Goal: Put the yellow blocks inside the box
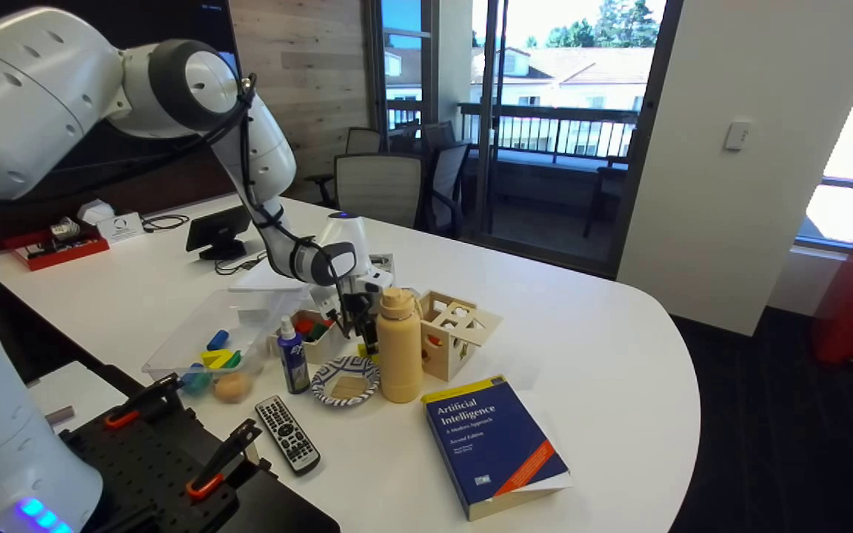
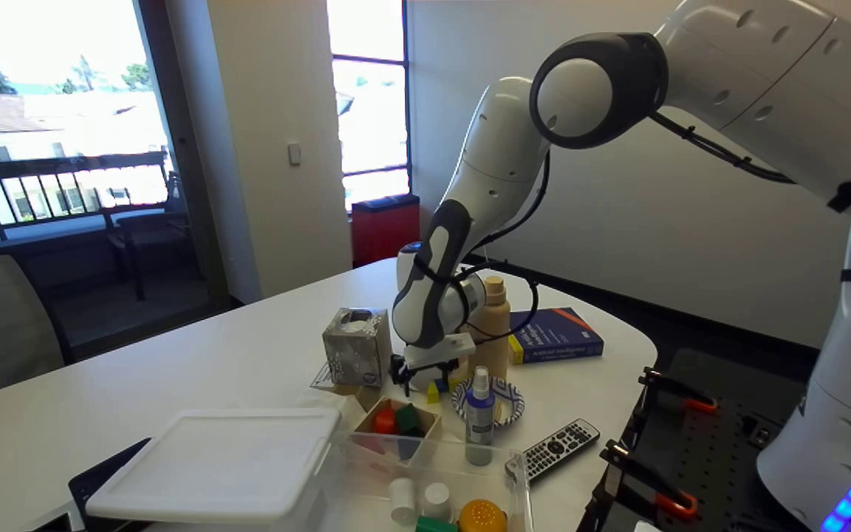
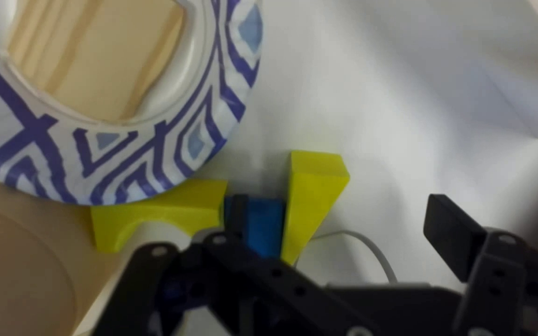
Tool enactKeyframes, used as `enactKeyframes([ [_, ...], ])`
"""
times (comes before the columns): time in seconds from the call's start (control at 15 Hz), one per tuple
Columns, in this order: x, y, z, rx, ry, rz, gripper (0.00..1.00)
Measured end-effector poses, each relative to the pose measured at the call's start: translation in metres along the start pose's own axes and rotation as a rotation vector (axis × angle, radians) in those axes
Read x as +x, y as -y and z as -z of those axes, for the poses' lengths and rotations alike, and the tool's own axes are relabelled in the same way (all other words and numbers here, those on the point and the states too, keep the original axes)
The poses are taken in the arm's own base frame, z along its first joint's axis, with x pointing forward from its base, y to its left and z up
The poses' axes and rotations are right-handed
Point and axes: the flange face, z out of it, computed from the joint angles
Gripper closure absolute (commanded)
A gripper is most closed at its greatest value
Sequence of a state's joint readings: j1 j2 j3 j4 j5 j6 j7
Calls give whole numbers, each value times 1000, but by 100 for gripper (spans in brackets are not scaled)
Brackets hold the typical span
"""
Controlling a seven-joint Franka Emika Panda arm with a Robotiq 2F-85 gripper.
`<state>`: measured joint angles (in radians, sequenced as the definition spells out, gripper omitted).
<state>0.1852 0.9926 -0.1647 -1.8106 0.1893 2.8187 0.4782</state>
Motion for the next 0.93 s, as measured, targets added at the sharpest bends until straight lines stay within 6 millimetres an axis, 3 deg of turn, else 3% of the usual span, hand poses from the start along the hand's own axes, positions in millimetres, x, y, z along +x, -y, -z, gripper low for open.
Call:
enactKeyframes([
  [0.6, 3, 3, -5, -12, 22, 3, 99],
  [0.67, 4, 4, -5, -12, 22, 3, 94],
  [0.93, 5, 5, -5, -14, 27, 4, 94],
])
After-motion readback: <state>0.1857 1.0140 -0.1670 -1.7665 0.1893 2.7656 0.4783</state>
